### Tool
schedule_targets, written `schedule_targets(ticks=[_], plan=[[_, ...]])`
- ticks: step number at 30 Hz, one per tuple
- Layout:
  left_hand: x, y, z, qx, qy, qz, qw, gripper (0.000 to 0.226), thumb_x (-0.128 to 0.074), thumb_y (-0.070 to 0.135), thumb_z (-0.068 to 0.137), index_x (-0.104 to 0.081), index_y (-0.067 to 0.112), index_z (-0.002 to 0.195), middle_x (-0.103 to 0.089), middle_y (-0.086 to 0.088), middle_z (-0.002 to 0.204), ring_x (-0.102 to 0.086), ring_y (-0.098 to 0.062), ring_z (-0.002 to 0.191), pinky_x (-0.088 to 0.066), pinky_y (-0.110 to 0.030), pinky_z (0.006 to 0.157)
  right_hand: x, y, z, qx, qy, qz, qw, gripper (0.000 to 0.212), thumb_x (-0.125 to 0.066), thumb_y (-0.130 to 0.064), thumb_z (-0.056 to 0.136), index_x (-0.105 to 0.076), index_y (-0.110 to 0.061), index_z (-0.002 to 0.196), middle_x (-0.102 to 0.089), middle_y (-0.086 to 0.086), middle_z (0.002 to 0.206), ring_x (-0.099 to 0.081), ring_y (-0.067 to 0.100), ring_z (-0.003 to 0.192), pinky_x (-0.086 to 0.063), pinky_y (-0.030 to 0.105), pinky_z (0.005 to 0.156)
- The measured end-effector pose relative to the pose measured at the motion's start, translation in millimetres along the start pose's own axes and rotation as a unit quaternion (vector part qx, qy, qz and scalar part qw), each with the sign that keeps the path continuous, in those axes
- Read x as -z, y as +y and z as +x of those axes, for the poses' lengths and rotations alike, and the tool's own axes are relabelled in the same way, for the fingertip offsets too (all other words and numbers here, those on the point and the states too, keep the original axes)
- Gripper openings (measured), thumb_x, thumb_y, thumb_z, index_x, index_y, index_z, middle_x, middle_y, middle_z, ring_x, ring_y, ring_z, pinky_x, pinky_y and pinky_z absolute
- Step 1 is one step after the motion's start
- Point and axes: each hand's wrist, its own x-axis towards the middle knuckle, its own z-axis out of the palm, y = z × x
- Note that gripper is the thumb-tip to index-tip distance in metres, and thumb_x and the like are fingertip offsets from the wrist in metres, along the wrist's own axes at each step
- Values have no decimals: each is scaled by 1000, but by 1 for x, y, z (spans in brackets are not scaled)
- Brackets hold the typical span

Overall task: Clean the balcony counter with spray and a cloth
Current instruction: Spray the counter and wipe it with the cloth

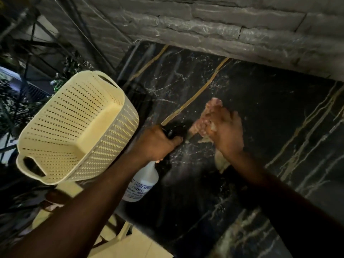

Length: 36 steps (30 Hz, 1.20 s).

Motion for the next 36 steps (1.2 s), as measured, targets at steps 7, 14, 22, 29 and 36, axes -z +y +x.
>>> schedule_targets(ticks=[7, 14, 22, 29, 36], plan=[[-12, -40, -24, 2, -58, 28, 998, 44, -69, 48, 79, -68, 19, 112, -72, -5, 104, -68, -21, 97, -52, -29, 83, -8, -59, -95, 309, 12, 78, 948, 36, -51, -41, 89, -47, -35, 124, -50, -6, 125, -45, 19, 121, -33, 38, 105], [-1, -86, -72, -25, -52, 17, 998, 22, -68, 43, 83, -67, 21, 84, -52, 14, 54, -53, 1, 49, -39, -9, 48, -11, -53, -57, -42, 47, -22, 998, 34, -57, -16, 84, -58, -15, 118, -60, 9, 123, -56, 28, 102, -43, 37, 82], [17, -112, -103, -25, -84, 36, 995, 16, -66, 33, 87, -65, 47, 94, -68, 3, 105, -64, -12, 99, -38, -2, 62, -5, -90, -173, 287, -114, 116, 944, 39, -57, -38, 87, -50, -35, 125, -45, -11, 143, -45, 22, 127, -34, 39, 105], [28, -151, -112, 44, -33, -37, 998, 39, -71, 54, 69, -74, 25, 95, -75, -1, 91, -70, -13, 83, -57, -34, 78, -15, -134, -101, 28, -46, 3, 999, 51, -65, -24, 71, -56, -19, 121, -50, 8, 136, -47, 29, 117, -42, 42, 95], [32, -182, -115, 53, -2, -37, 998, 24, -71, 32, 83, -71, 19, 103, -72, -2, 98, -67, -3, 75, -51, -19, 65, -36, -163, -156, 358, -101, 129, 919, 35, -65, -30, 82, -57, -27, 116, -58, -5, 127, -48, 26, 125, -40, 41, 101]])
